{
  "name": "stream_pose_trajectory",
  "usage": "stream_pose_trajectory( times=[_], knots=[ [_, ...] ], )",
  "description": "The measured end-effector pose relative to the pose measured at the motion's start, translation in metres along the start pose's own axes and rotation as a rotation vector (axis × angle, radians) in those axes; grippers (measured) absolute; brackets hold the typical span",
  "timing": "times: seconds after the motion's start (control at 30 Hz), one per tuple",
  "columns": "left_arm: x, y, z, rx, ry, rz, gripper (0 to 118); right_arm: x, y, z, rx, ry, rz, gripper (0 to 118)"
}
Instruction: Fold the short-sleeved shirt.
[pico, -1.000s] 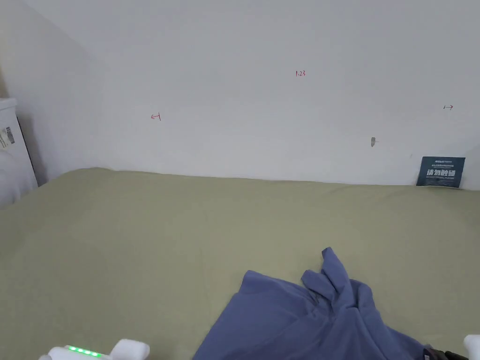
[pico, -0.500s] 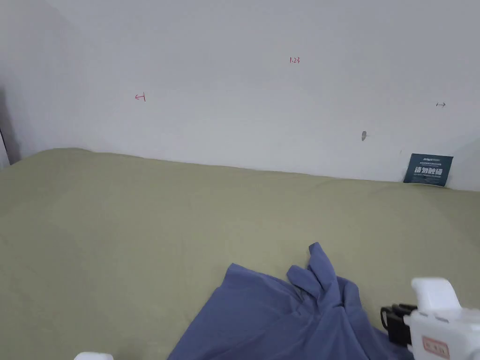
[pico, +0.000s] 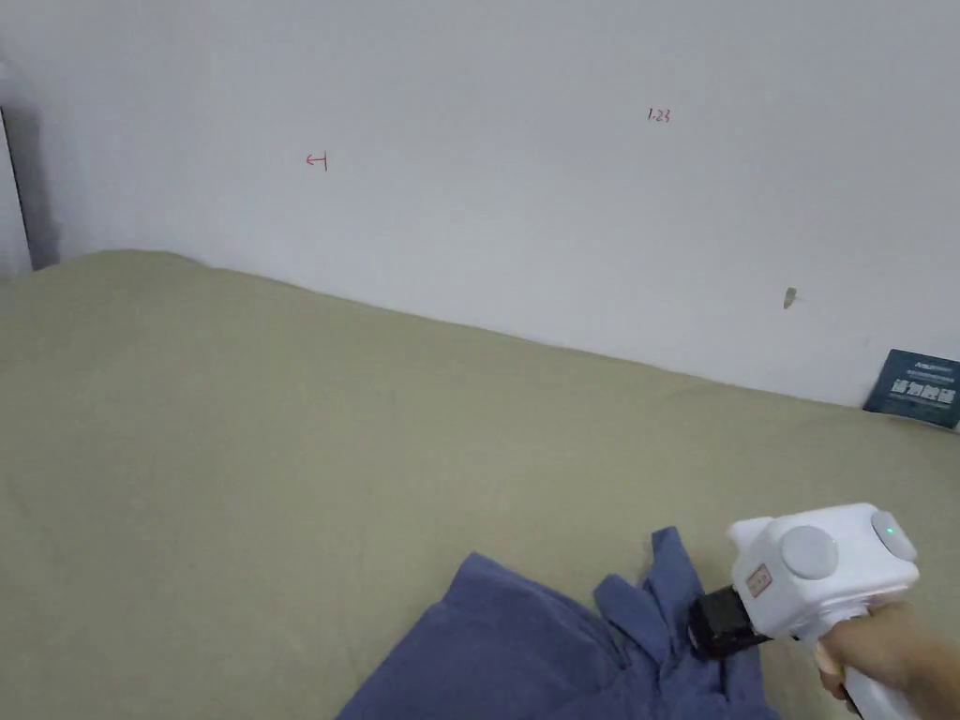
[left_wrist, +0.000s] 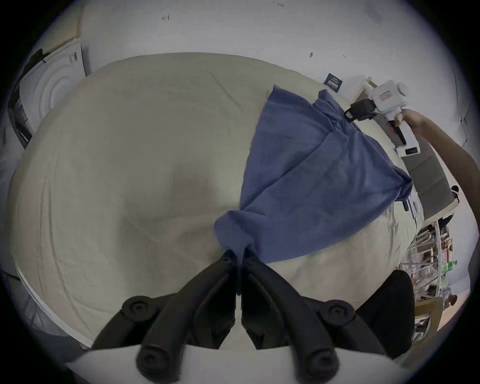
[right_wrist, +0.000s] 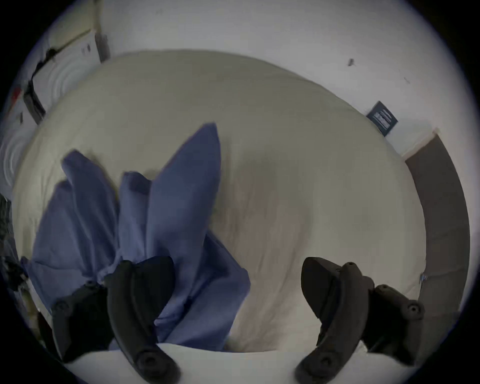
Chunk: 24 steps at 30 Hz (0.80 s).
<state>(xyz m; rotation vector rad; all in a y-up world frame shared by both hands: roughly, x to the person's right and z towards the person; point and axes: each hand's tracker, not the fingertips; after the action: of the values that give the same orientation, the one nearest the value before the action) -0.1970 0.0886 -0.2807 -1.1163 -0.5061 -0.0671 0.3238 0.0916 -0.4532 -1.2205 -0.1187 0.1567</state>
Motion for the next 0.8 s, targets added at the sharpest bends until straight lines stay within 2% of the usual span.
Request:
stream_pose_trajectory(
  times=[0.03, 0.07, 0.1, 0.17, 0.27, 0.4, 0.53, 0.63, 0.8],
  knots=[
    [-0.001, 0.000, -0.001, -0.007, 0.005, 0.005, 2, -0.004, -0.001, -0.003, -0.008, 0.045, 0.005, 75],
    [-0.002, 0.000, -0.002, -0.011, 0.004, 0.009, 2, -0.007, -0.002, -0.003, -0.003, 0.083, -0.001, 32],
    [-0.003, -0.001, -0.003, -0.013, 0.004, 0.017, 2, 0.004, 0.001, 0.002, 0.005, 0.124, -0.016, 3],
    [-0.003, 0.000, -0.003, -0.012, -0.002, 0.044, 2, -0.002, -0.003, 0.008, 0.053, 0.101, -0.044, 3],
    [-0.005, 0.002, 0.001, 0.003, -0.002, 0.063, 2, -0.005, -0.011, 0.029, 0.115, 0.085, -0.037, 3],
    [0.000, 0.008, 0.017, 0.058, -0.005, 0.076, 2, 0.010, -0.015, 0.067, 0.237, 0.156, -0.154, 3],
    [0.003, 0.026, 0.045, 0.174, -0.053, 0.093, 2, 0.016, -0.020, 0.115, 0.364, 0.176, -0.169, 3],
    [0.007, 0.048, 0.068, 0.264, -0.051, 0.067, 2, 0.019, -0.023, 0.156, 0.475, 0.122, -0.171, 3],
    [0.007, 0.103, 0.095, 0.362, -0.028, 0.033, 2, 0.044, -0.020, 0.214, 0.626, 0.055, -0.235, 3]
  ],
)
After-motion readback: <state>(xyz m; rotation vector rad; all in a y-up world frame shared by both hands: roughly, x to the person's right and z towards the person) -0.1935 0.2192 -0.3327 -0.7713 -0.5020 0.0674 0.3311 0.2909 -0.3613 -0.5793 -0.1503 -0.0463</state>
